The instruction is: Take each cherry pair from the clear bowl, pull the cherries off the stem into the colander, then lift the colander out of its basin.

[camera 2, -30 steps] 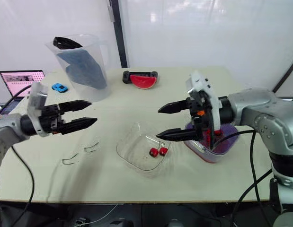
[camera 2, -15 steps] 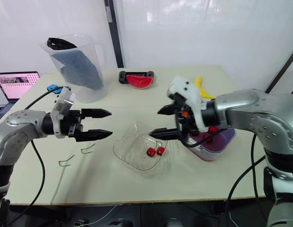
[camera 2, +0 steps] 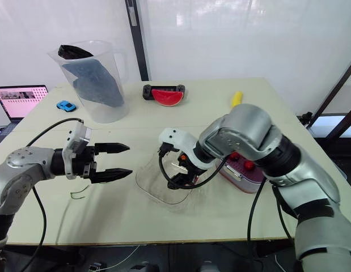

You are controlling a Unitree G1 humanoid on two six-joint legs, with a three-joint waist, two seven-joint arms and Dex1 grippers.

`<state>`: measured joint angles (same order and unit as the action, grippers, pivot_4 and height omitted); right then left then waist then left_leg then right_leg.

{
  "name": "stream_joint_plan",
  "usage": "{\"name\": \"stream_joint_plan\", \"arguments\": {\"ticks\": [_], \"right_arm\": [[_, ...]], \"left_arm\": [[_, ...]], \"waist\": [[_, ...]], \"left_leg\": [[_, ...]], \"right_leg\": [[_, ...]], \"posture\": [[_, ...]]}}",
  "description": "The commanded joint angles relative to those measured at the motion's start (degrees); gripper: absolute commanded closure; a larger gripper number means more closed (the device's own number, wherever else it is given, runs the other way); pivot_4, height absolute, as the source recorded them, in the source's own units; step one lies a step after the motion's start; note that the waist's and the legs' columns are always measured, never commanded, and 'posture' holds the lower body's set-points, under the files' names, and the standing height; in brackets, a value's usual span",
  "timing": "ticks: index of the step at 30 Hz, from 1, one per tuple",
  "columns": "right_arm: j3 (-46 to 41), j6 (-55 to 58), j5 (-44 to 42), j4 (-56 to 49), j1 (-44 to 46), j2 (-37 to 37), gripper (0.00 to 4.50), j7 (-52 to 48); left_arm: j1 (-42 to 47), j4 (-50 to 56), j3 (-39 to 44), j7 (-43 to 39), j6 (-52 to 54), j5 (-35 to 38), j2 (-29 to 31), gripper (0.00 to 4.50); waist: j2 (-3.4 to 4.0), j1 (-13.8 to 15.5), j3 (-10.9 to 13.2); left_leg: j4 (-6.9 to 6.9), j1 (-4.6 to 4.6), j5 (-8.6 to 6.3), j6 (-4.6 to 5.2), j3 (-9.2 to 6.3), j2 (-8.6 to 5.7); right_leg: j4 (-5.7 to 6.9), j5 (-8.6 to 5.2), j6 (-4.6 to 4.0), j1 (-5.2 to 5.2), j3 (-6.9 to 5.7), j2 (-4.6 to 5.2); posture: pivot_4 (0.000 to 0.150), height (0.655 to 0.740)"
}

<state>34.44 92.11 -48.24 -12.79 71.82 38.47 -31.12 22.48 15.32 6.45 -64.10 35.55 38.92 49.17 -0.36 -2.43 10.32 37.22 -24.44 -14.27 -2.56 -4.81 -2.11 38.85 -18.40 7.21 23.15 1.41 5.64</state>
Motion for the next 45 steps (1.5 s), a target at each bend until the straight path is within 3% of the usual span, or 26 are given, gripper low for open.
{"name": "stream_joint_plan", "arguments": {"ticks": [1,9,12,14,38,43,45], "right_arm": [[1.9,0.4,4.0,-0.6,-1.7,-2.5,0.00,2.7],[4.4,0.0,7.9,-2.2,-4.8,-5.4,0.00,2.3],[5.3,-1.1,10.0,-1.3,-6.4,-6.8,0.96,2.9],[5.8,-1.7,11.4,-0.8,-6.7,-7.2,1.85,2.7],[11.7,-5.8,18.0,-6.7,-1.5,0.6,1.85,-8.4],[12.2,-5.3,18.7,-7.6,-1.7,0.5,0.09,-8.5],[12.1,-4.8,18.6,-7.6,-1.8,0.1,0.09,-8.8]], "left_arm": [[-0.7,2.8,2.5,0.7,-0.6,0.7,0.5,0.05],[-0.5,2.8,2.3,0.8,-0.6,0.3,0.9,0.05],[0.1,2.8,1.8,0.9,-0.5,0.1,0.8,0.00],[0.5,2.7,1.5,0.7,-0.5,0.0,0.7,0.00],[2.9,1.6,-1.1,0.3,-1.0,-1.4,-0.4,0.00],[2.8,1.9,-1.5,0.4,-0.9,-1.9,-0.9,0.00],[2.8,2.0,-1.5,0.3,-0.9,-2.0,-1.0,0.00]], "waist": [[-0.02,-0.1,0.0],[-0.02,-0.1,0.0],[-0.02,-0.1,0.0],[-0.02,-0.1,0.0],[-0.02,-0.1,0.0],[-0.02,-0.1,0.0],[-0.02,-0.1,0.0]], "left_leg": [[0.01,0.00,0.00,0.00,0.00,-0.01],[0.02,0.01,0.01,-0.02,0.00,-0.02],[0.01,0.02,0.01,-0.02,0.00,-0.02],[0.01,0.02,0.01,-0.02,0.00,-0.03],[0.02,0.02,0.01,-0.02,0.00,-0.03],[0.02,0.02,0.01,-0.02,-0.01,-0.03],[0.02,0.02,0.01,-0.02,-0.01,-0.03]], "right_leg": [[0.08,0.00,0.00,0.02,0.00,0.00],[0.21,0.00,0.00,0.11,0.01,-0.01],[0.22,0.00,0.00,0.11,0.00,-0.02],[0.22,0.00,0.00,0.10,0.00,-0.02],[0.21,0.00,0.00,0.10,0.00,-0.03],[0.21,0.00,0.00,0.10,0.00,-0.03],[0.21,0.00,0.00,0.11,0.00,-0.03]], "posture": [[0.150,0.7400],[0.150,0.7400],[0.150,0.7400],[0.150,0.7400],[0.150,0.7400],[0.150,0.7400],[0.150,0.7400]]}}
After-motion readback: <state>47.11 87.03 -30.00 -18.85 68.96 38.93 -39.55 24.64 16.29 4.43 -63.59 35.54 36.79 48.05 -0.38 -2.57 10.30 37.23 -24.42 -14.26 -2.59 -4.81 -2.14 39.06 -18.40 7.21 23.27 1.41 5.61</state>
